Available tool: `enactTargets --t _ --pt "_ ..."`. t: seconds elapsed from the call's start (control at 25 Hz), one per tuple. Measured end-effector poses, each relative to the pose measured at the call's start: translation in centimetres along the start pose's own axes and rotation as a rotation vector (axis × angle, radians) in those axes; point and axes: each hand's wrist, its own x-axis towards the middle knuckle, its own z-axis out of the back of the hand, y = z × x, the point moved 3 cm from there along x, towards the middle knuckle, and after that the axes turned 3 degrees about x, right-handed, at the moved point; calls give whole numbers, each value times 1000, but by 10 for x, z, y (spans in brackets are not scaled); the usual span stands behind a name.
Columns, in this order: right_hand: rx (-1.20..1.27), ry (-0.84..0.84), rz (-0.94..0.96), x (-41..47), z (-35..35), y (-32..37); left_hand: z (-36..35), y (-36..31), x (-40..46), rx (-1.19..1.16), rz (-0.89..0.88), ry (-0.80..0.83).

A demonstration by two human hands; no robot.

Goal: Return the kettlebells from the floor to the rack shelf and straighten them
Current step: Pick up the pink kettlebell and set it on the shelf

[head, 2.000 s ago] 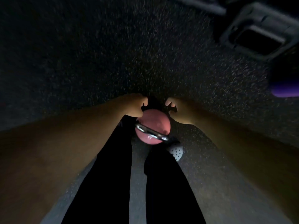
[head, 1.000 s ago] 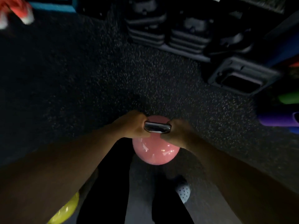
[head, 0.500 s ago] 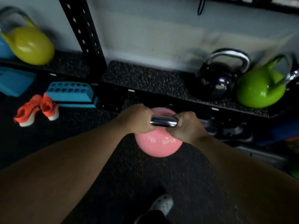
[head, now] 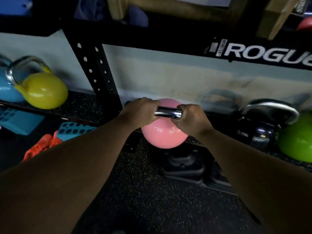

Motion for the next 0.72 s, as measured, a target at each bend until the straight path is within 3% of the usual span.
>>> enactTargets --t 0.24,0.56,0.72 --pt "65 5 -109 51 -29 -18 -28 33 48 -13 10 84" --pt "52 -70 -222 104 -35 -35 -45 59 104 -265 116 9" --pt "58 -112 -307 127 -37 -52 -58 68 138 -312 113 68"
